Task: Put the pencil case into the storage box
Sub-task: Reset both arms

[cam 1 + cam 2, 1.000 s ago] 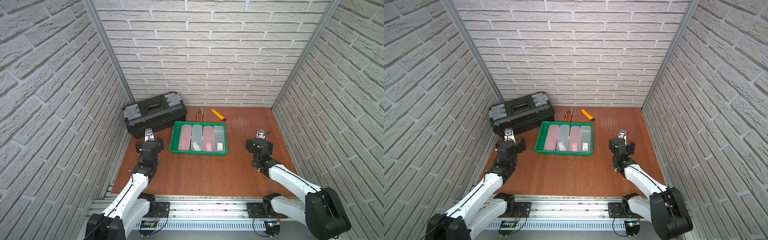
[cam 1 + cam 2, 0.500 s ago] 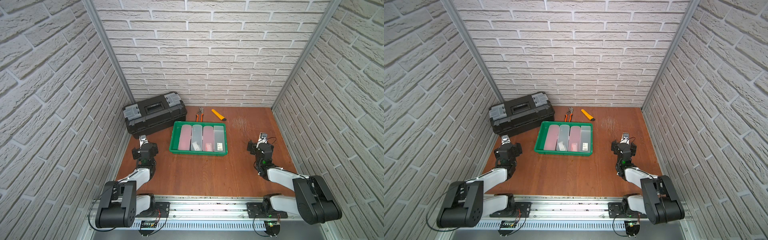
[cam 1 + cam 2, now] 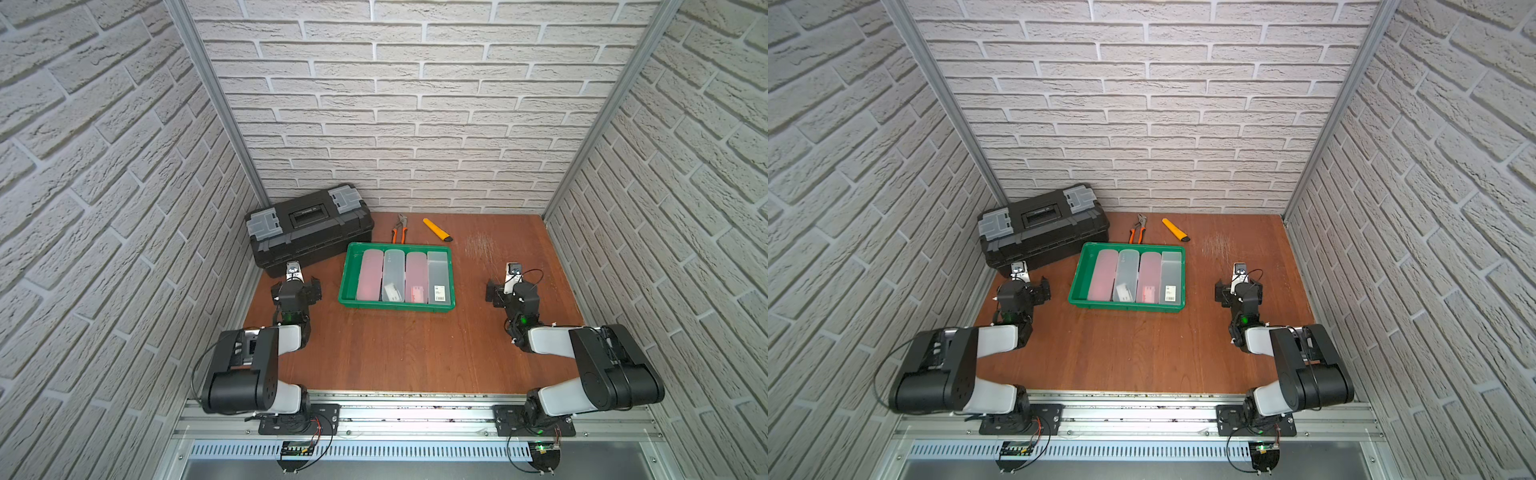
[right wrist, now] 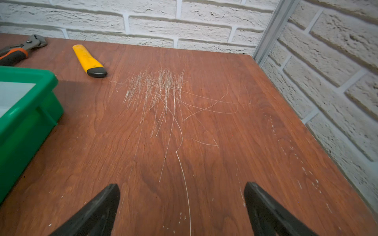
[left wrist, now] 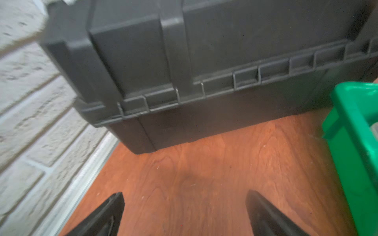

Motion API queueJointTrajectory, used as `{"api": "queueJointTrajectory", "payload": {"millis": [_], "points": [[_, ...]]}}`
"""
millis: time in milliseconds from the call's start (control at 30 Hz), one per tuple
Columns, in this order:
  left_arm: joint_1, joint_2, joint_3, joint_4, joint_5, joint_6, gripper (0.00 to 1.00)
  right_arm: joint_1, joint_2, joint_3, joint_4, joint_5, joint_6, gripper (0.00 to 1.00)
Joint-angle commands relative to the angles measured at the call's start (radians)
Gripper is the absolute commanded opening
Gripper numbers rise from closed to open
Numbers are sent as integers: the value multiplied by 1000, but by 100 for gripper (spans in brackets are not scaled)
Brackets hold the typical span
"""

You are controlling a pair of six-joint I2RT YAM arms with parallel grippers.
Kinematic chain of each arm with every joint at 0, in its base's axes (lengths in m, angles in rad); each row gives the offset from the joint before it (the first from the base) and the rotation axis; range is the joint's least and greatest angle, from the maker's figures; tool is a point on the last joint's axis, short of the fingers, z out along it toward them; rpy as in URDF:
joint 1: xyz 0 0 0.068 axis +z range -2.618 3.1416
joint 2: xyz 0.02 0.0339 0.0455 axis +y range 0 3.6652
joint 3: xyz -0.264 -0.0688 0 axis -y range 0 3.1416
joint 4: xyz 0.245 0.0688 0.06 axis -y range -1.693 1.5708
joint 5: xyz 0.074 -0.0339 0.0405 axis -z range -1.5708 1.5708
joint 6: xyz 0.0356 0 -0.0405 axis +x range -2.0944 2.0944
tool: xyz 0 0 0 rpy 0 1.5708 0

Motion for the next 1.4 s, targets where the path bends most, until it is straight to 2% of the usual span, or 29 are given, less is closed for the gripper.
{"api": "queueJointTrajectory", "payload": {"millis": [0, 400, 533, 1367], "points": [[4, 25, 14, 70, 32, 29, 99, 0, 20, 41, 43, -65, -38, 99], [7, 41, 36, 46, 47, 31, 99, -12, 28, 69, -4, -83, -28, 99], [8, 42, 36, 44, 45, 31, 99, -17, 48, 50, 47, -59, -13, 99], [8, 41, 36, 44, 46, 31, 98, -33, 45, 54, 36, -56, 6, 99]]}}
